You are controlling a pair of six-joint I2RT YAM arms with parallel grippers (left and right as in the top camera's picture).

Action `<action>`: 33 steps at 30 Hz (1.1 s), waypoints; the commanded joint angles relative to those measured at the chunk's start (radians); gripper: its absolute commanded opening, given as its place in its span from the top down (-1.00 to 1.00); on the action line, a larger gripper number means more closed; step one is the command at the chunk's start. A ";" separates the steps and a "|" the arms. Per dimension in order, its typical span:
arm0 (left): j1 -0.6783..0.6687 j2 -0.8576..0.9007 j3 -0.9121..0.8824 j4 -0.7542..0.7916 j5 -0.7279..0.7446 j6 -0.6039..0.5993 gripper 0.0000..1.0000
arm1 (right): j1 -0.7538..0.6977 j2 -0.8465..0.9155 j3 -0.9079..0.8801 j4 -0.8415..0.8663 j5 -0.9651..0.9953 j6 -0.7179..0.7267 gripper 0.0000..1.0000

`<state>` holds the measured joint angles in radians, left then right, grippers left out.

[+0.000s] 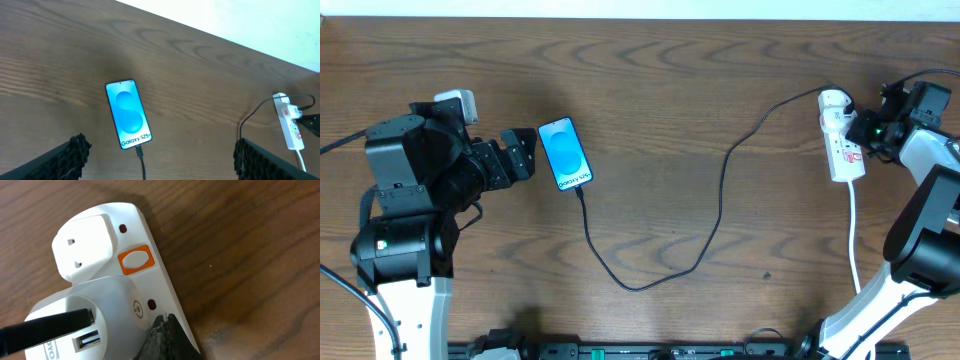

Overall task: Plug charger to phone and switch on socket
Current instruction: 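Press down the orange switch beside the charger with the right gripper, then lift the right gripper away from the power strip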

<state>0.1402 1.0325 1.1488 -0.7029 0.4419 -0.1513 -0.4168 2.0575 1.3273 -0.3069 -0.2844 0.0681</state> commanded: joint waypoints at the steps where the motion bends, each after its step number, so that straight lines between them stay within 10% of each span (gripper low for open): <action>1: 0.004 0.002 0.000 0.000 -0.002 0.020 -0.88 | 0.076 0.044 -0.080 -0.087 -0.250 0.006 0.98; 16: 0.004 0.002 0.000 0.001 -0.002 0.020 -0.88 | 0.081 0.040 -0.069 -0.099 -0.080 0.014 0.98; 33: 0.004 0.002 0.000 0.000 -0.002 0.020 -0.88 | -0.007 -0.492 -0.061 -0.232 -0.056 -0.032 0.98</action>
<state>0.1402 1.0325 1.1488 -0.7025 0.4419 -0.1513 -0.4240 1.6062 1.2583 -0.5179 -0.3271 0.0616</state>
